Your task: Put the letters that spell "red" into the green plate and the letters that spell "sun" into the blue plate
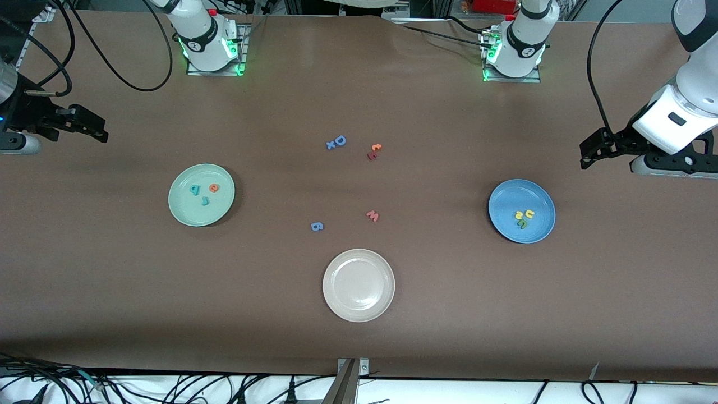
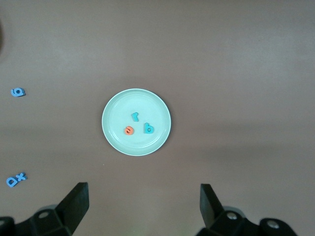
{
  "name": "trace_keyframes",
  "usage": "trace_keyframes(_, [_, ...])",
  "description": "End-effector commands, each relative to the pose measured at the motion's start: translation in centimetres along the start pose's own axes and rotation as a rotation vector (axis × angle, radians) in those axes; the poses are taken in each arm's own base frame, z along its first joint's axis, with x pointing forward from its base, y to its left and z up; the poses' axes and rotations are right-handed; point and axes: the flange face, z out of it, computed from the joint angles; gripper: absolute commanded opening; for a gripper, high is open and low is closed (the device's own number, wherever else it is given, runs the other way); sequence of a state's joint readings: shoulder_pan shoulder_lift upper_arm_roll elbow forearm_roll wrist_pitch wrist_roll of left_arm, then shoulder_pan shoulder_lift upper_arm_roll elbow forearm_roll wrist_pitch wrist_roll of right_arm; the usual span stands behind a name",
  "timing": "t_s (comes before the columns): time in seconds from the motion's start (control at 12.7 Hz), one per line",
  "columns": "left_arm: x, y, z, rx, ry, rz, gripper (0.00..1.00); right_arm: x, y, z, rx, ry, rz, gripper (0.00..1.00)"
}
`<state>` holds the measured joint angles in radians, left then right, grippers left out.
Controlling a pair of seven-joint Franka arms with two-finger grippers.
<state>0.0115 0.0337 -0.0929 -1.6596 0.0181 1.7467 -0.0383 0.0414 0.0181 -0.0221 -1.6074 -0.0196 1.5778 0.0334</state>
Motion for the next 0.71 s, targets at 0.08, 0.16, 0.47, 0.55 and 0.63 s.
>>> trace_keyframes(0.08, [-1.8, -0.2, -1.3, 0.01, 0.01, -0.016, 1.0, -0.5, 0.2, -0.4, -0.014, -0.003, -0.011, 1.0])
trace_keyframes(0.16, [-2.3, 0.1, -1.2, 0.012, 0.005, -0.019, 1.0, -0.5, 0.2, -0.4, -0.014, -0.003, -0.011, 1.0])
trace_keyframes(0.47, [-2.9, 0.1, -0.5, 0.01, -0.007, -0.024, 1.0, -0.5, 0.2, -0.4, -0.014, -0.003, -0.012, 1.0])
trace_keyframes(0.55, [-2.9, 0.2, -0.5, 0.009, -0.007, -0.024, 1.0, -0.5, 0.2, -0.4, -0.015, -0.003, -0.012, 1.0])
trace_keyframes(0.63, [-3.0, 0.5, -0.2, 0.009, -0.013, -0.02, 1.0, -0.5, 0.2, -0.4, -0.015, -0.003, -0.012, 1.0])
